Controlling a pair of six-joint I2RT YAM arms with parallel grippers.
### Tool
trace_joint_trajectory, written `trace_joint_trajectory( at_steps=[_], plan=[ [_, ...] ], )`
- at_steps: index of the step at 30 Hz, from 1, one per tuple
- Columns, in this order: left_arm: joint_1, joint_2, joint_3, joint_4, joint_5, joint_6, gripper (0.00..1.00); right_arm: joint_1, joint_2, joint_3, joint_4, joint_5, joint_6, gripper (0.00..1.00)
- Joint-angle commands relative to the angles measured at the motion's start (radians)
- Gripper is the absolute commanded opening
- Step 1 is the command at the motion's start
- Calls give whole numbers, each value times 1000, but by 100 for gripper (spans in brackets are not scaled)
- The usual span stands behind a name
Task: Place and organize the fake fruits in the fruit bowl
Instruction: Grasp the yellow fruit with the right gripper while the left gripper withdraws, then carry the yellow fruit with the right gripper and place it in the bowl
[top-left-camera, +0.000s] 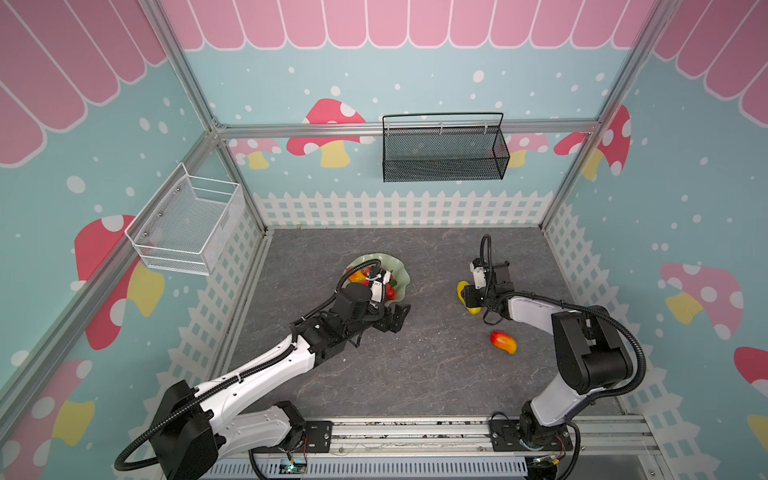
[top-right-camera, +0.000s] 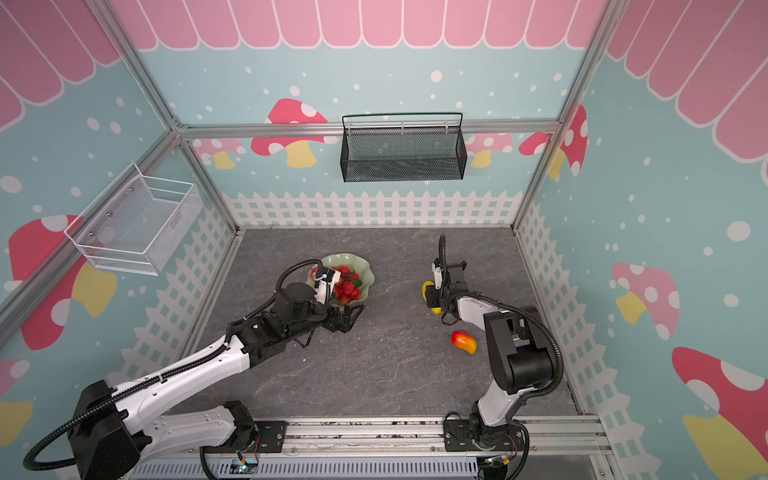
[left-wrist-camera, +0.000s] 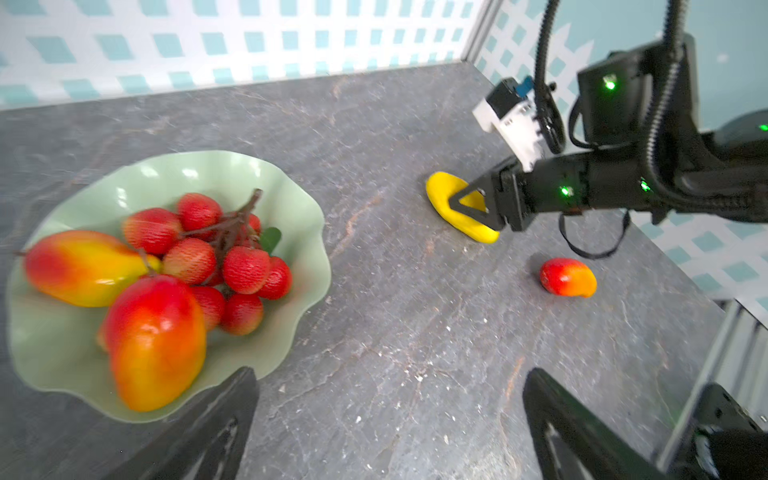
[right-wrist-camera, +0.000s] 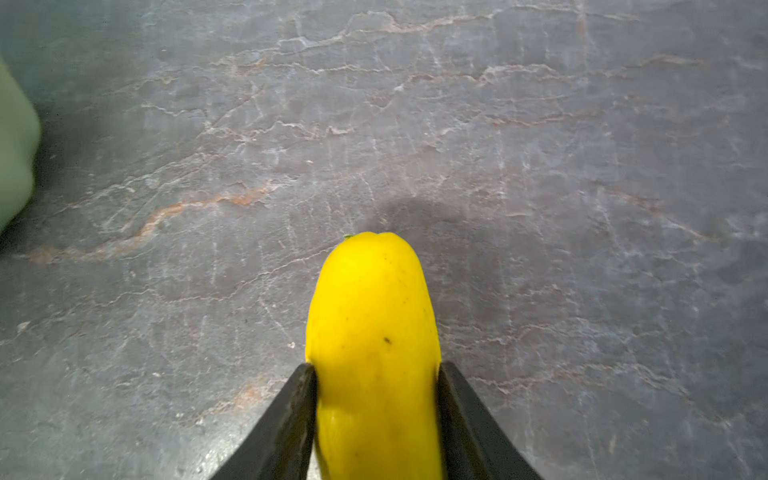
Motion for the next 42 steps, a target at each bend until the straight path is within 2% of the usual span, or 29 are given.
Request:
trace_joint_trajectory(
  at_steps=[1, 7, 11, 19, 26, 42],
  plan=[
    [21, -12, 5, -24, -144, -37, 100, 23, -68, 10, 34, -117, -6, 47],
    [55, -31, -7, -33, -161, -80, 100, 147, -108, 91, 117, -302, -6, 47],
    [68, -49, -12, -32, -174, -99, 100, 189, -2, 245, 120, -400, 1, 48],
    [72, -136, -26, -87, -241, -111, 100, 198, 293, 603, 95, -468, -13, 48],
    [77, -219, -53, -137, -286, -128, 100, 241, 468, 770, 63, -490, -32, 49],
    [81, -280, -74, -188, -316, -136, 100, 270, 589, 855, 10, -457, -60, 51]
  ],
)
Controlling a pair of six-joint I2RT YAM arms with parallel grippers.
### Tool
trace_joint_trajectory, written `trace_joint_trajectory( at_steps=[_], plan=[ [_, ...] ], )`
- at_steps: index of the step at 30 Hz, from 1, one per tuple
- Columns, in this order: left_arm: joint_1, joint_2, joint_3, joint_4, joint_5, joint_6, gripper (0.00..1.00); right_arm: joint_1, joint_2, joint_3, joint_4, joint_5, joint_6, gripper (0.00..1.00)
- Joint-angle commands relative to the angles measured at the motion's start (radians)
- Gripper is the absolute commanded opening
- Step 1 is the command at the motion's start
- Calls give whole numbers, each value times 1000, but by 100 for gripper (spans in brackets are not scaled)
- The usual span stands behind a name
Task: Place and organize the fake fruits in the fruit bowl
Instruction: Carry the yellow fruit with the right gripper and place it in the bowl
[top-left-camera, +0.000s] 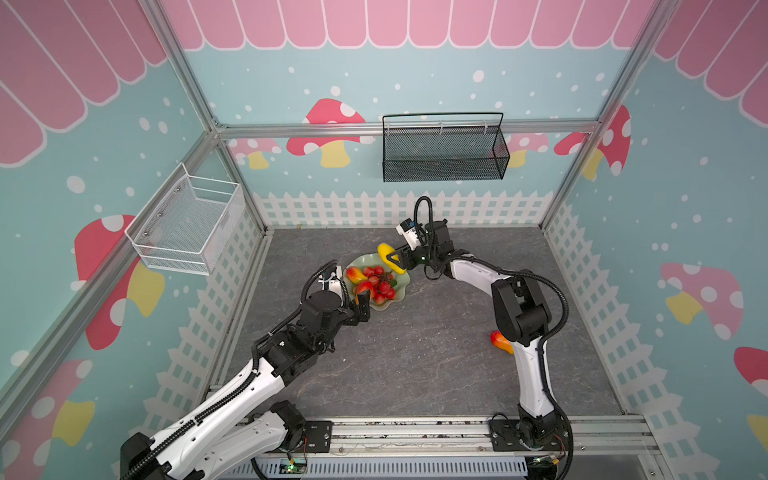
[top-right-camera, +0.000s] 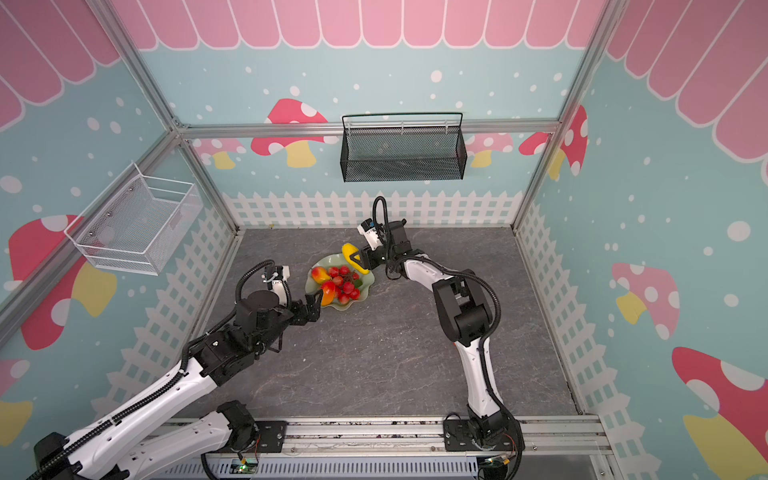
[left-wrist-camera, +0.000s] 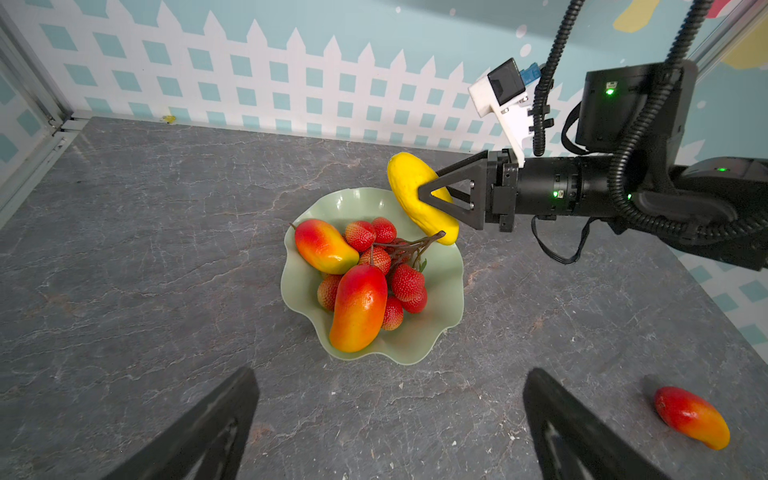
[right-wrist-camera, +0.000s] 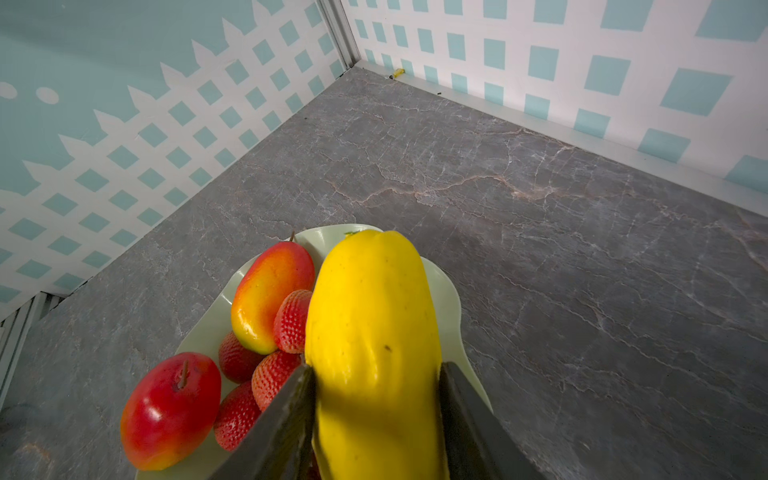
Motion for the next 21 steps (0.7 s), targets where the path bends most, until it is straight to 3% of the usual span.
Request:
trace_joint_trajectory(
  at_steps=[1, 12, 21],
  plan=[
    [5, -21, -16, -30, -23, -14, 100, 14, 41, 31, -23, 4, -24, 52],
    [6, -40, -31, -44, -29, -18, 100, 20, 62, 67, -49, 6, -32, 57],
    [4, -19, -40, 2, 42, 16, 100, 16, -74, 73, -101, 114, -62, 75]
  ],
)
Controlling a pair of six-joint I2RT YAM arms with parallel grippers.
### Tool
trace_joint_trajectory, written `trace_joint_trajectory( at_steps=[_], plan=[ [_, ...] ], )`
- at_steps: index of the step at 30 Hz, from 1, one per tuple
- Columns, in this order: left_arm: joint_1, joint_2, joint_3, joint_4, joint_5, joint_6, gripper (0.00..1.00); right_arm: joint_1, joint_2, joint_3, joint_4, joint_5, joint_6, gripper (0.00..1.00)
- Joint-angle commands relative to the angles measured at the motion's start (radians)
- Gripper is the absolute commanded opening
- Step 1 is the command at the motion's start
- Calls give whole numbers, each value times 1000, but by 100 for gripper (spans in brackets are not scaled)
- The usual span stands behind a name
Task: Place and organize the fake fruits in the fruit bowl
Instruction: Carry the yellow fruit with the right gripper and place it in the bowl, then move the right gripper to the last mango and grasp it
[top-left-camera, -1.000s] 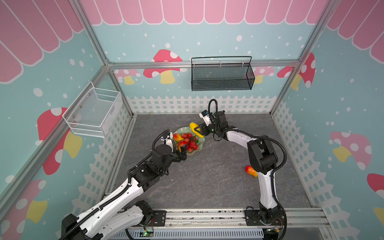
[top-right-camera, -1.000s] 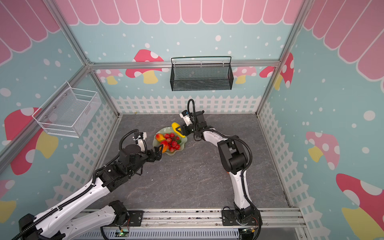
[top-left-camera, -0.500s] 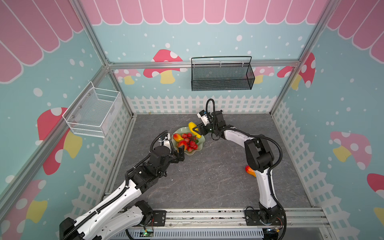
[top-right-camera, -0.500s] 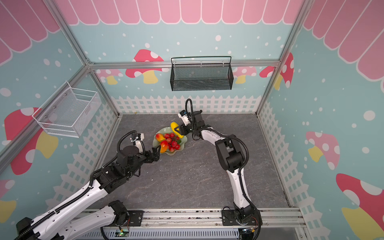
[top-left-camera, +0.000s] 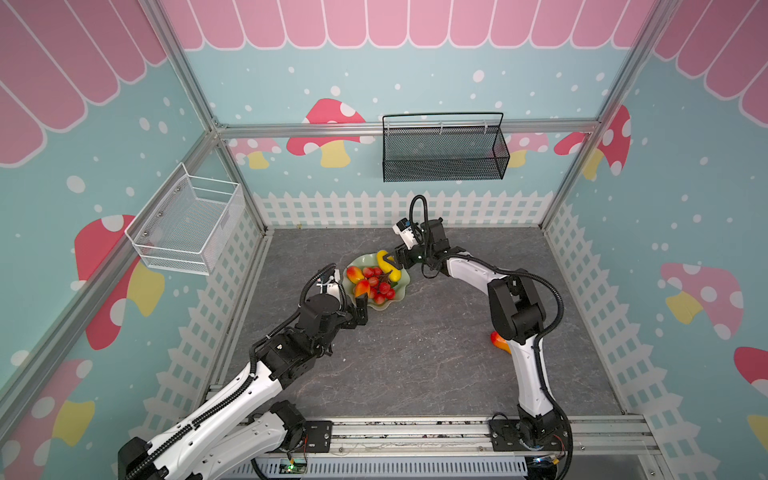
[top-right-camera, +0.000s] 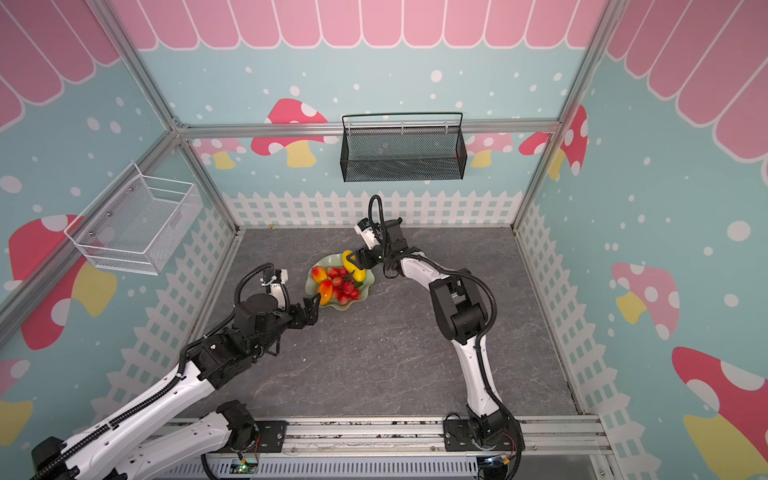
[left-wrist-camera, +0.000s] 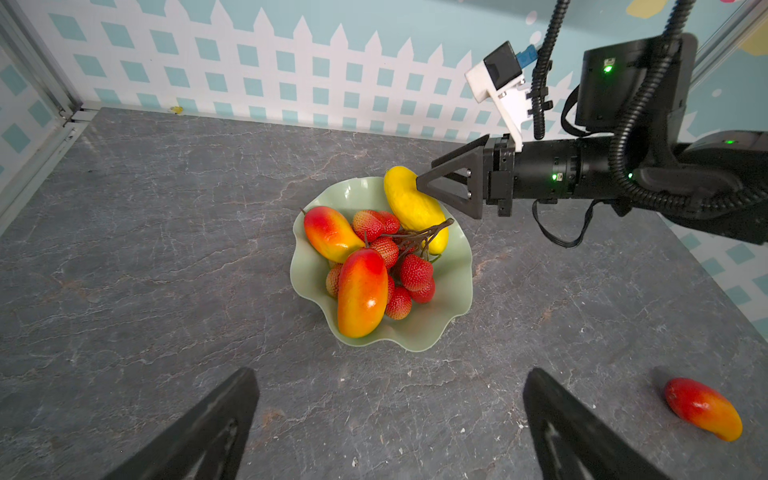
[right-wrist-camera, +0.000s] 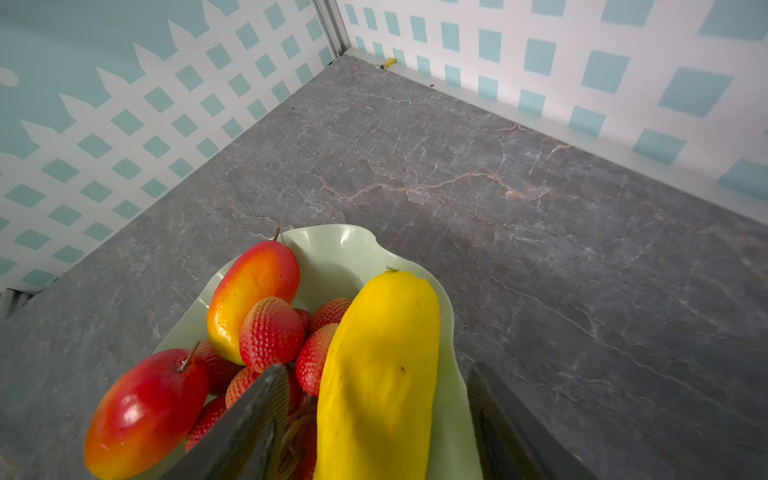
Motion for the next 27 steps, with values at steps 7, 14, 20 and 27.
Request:
trace_joint_trajectory(
  at_steps=[7, 14, 20, 27],
  plan=[
    [-28, 98, -25, 155, 364, 120, 100, -84, -535, -508, -113, 423, 137, 81],
    [-102, 307, 35, 400, 569, 178, 100, -160, -1014, -921, -429, 706, 377, 84],
    [-103, 435, 83, 491, 675, 178, 100, -169, -1196, -1105, -538, 743, 555, 89],
    [-103, 425, 51, 489, 672, 184, 100, -239, -1200, -1177, -539, 782, 531, 97]
  ],
)
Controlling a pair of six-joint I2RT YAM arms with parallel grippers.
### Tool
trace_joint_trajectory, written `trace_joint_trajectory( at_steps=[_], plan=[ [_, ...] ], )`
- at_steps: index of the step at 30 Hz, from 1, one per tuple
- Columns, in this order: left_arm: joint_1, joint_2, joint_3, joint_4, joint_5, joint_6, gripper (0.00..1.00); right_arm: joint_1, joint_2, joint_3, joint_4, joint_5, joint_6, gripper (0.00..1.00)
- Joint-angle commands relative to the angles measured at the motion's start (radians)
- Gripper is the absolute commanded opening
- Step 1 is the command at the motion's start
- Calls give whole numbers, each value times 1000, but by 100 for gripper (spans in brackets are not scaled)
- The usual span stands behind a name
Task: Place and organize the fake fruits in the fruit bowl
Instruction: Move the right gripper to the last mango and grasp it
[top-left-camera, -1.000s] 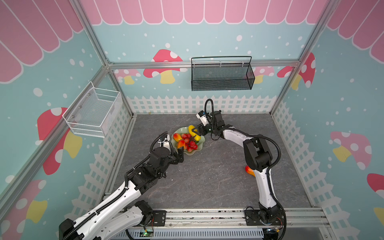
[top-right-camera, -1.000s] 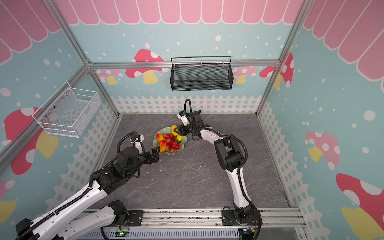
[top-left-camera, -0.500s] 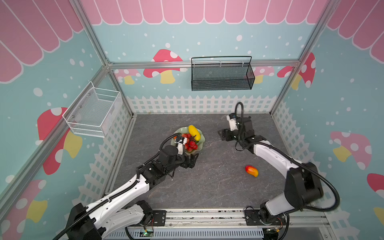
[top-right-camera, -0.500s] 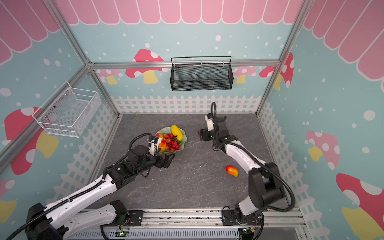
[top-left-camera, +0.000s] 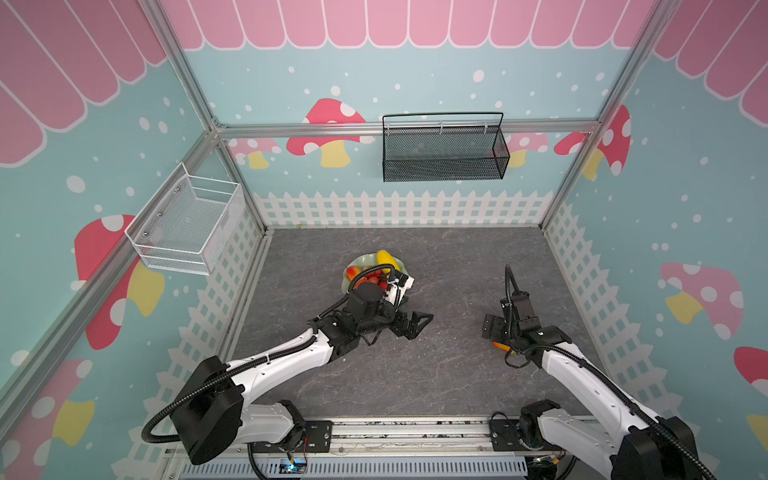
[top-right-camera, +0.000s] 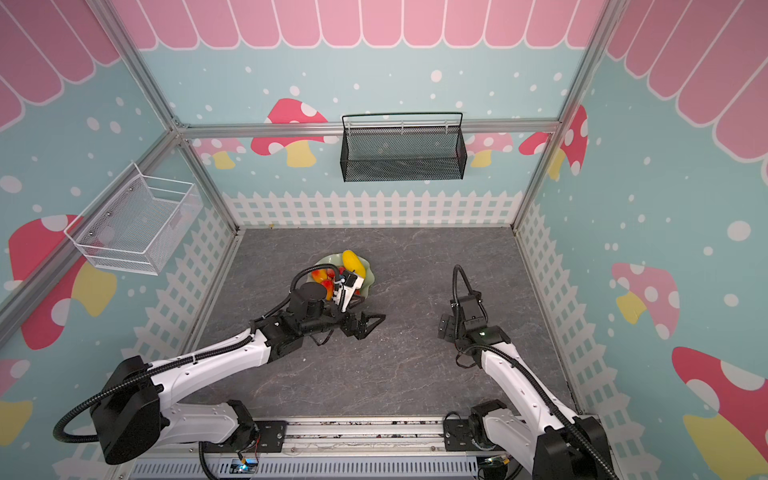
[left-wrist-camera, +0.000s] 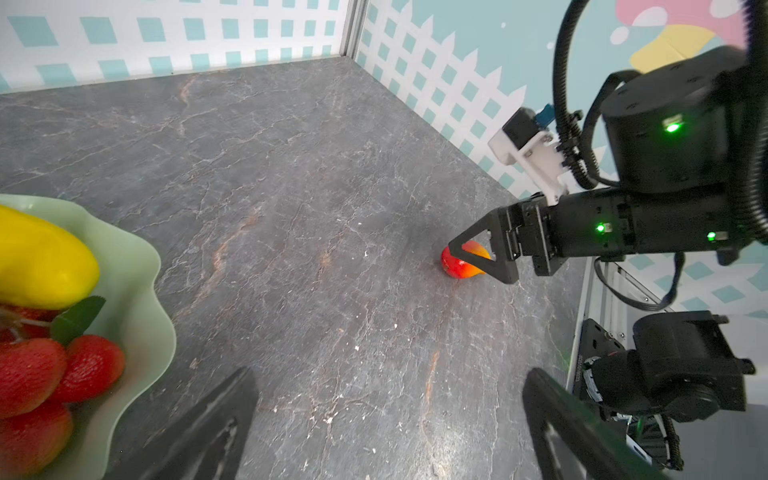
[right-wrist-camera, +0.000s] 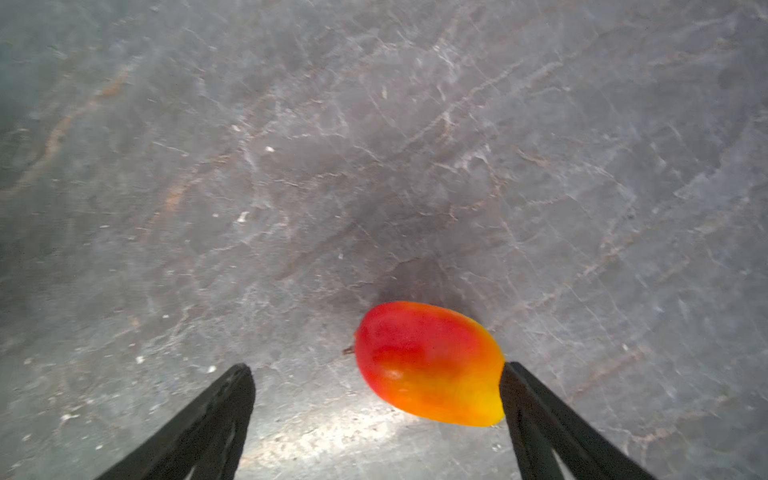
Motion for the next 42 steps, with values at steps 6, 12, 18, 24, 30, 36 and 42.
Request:
trace_joint_trajectory(
  at_steps=[6, 12, 18, 24, 30, 36, 42],
  plan=[
    [-3, -29, -29, 42, 0, 1, 100, -46, 22, -54, 75, -54, -9, 97],
    [-4, -15, -18, 30, -7, 8, 100, -47, 29, -93, 101, -129, -26, 97],
    [-3, 6, -5, 30, -13, 0, 100, -46, 33, -109, 122, -191, -35, 97],
    [-4, 12, -11, 39, -19, -17, 100, -46, 50, -109, 138, -207, -53, 88],
    [-4, 2, -12, 32, -29, -14, 100, -46, 78, -106, 162, -215, -72, 80],
    [-4, -6, -12, 26, -37, -20, 100, -46, 124, -108, 198, -246, -79, 71],
    [-4, -1, -12, 28, -42, -24, 100, -46, 137, -106, 217, -262, -96, 67]
  ],
)
